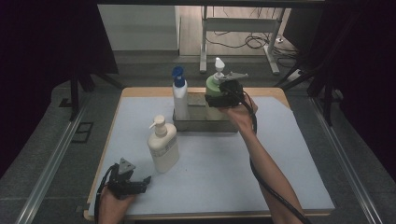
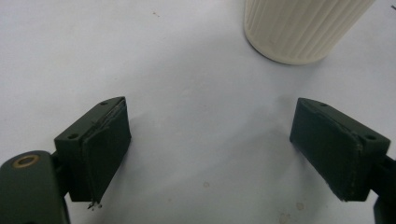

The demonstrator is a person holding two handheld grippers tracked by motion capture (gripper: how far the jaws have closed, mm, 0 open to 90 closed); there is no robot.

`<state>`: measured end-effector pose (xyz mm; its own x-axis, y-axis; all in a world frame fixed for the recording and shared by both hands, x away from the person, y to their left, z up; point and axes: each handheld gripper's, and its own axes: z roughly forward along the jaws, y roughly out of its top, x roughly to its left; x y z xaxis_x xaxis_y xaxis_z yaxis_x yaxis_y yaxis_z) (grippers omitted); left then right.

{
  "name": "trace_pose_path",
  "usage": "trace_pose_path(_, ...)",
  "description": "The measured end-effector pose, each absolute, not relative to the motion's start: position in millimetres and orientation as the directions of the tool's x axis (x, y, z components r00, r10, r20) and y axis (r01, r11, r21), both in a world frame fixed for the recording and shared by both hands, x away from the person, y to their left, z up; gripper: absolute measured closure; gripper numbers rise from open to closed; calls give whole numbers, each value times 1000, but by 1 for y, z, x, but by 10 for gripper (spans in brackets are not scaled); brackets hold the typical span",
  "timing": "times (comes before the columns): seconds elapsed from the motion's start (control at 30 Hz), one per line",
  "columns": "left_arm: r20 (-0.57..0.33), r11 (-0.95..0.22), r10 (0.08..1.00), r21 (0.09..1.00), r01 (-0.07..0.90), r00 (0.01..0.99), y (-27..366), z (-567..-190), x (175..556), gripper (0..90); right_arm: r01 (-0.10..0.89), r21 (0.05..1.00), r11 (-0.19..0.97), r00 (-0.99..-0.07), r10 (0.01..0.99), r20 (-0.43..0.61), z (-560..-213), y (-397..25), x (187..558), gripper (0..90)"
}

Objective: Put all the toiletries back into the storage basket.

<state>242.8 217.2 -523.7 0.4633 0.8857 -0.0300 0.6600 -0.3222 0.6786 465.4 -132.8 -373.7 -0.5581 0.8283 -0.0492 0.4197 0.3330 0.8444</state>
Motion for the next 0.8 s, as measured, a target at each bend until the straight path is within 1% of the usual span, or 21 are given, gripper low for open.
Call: trace_pose_path(0.8, -30, -322, 886, 679, 660, 463, 217, -524, 243, 123, 465, 817, 339, -551, 834, -32, -407, -136, 467, 117)
